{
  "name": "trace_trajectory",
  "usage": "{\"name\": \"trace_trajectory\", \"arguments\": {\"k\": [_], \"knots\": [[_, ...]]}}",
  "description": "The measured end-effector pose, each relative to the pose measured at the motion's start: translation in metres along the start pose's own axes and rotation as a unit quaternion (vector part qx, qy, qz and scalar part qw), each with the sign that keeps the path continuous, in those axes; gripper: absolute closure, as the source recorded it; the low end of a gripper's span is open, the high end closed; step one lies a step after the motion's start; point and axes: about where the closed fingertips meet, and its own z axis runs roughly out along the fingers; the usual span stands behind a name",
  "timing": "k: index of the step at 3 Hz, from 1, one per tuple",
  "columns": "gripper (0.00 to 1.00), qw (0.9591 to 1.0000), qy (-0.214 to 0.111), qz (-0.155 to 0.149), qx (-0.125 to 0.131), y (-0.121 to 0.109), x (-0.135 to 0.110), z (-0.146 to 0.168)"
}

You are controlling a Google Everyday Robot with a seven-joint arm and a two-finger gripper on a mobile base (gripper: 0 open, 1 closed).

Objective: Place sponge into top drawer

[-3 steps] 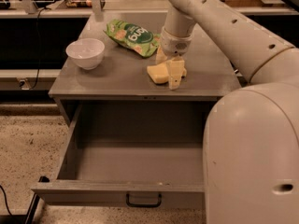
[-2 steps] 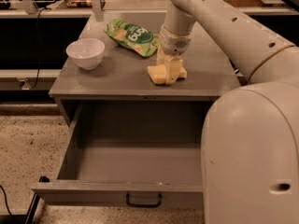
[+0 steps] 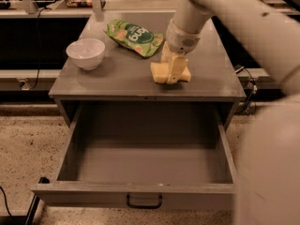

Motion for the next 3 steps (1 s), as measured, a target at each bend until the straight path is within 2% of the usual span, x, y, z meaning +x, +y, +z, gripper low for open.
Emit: {"name": "trace_trajectory", "arguments": {"k": [1,2,3], "knots": [[1.0,0.994,-0.055,0.07,0.064,0.057,-0.02,-0.063],[1.0,0.9838,-0.085,0.117,0.105,0.12,-0.037,-0.099],[1.0,0.9814,-0.069,0.153,0.093,0.155,-0.006,-0.086]]}}
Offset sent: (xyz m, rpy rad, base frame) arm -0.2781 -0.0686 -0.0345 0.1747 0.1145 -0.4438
